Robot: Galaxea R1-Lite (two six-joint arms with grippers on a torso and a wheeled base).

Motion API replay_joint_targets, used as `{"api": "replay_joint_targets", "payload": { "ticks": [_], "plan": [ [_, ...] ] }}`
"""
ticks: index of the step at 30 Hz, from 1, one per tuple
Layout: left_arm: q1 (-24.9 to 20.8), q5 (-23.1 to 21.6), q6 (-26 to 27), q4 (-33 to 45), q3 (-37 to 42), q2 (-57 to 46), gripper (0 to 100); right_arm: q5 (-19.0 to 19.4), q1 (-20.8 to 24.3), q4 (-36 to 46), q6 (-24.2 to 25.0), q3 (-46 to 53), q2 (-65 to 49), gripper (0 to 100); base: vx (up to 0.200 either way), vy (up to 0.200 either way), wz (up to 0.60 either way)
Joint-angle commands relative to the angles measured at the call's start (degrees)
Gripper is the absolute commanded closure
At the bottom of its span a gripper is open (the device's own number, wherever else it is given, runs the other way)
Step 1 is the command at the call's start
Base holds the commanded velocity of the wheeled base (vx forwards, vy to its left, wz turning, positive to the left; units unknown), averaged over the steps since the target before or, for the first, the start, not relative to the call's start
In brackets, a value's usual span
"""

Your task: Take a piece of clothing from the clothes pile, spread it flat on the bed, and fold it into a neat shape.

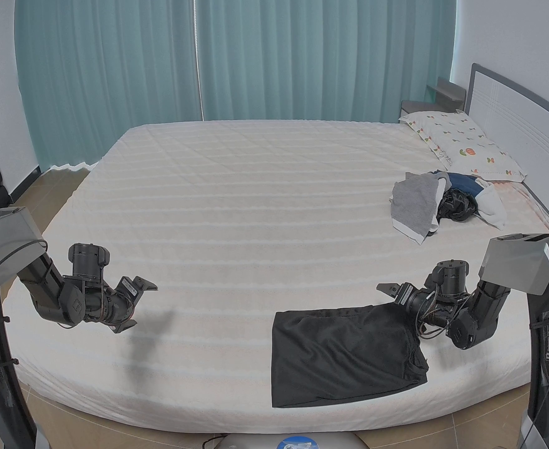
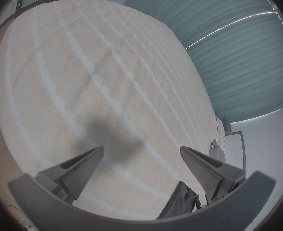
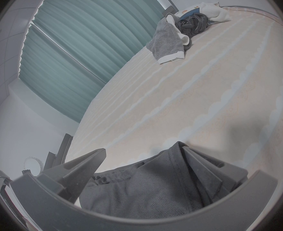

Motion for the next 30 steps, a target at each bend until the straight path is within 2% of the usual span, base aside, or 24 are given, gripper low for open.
{"api": "replay_joint_targets", "payload": {
  "ticks": [1, 11, 12, 16, 25, 30],
  "plan": [
    [-0.13, 0.01, -0.02, -0.03, 0.0, 0.18, 0, -0.23, -0.03, 1.2, -0.1, -0.64, 0.06, 0, 0.0, 0.0, 0.0],
    [-0.13, 0.01, -0.02, -0.03, 0.0, 0.18, 0, -0.14, -0.47, 2.25, -0.46, -1.69, 0.85, 0, 0.0, 0.0, 0.0],
    [-0.13, 0.01, -0.02, -0.03, 0.0, 0.18, 0, -0.23, -0.38, 2.25, -0.46, -1.69, 1.03, 100, 0.0, 0.0, 0.0],
    [-0.04, 0.01, -0.02, 0.05, -0.09, 0.18, 0, -0.58, -0.47, 3.13, -0.54, -1.52, 0.67, 100, 0.0, 0.0, 0.0],
    [-0.13, 0.01, -0.02, -0.03, -0.09, 0.18, 0, -0.58, -4.6, 3.48, -0.37, -0.37, -1.35, 100, 0.0, 0.0, 0.0],
    [-0.04, 0.01, -0.02, -0.03, -0.09, 0.18, 0, -0.67, -5.12, 2.95, -0.19, -0.11, -1.35, 100, 0.0, 0.0, 0.0]
  ]
}}
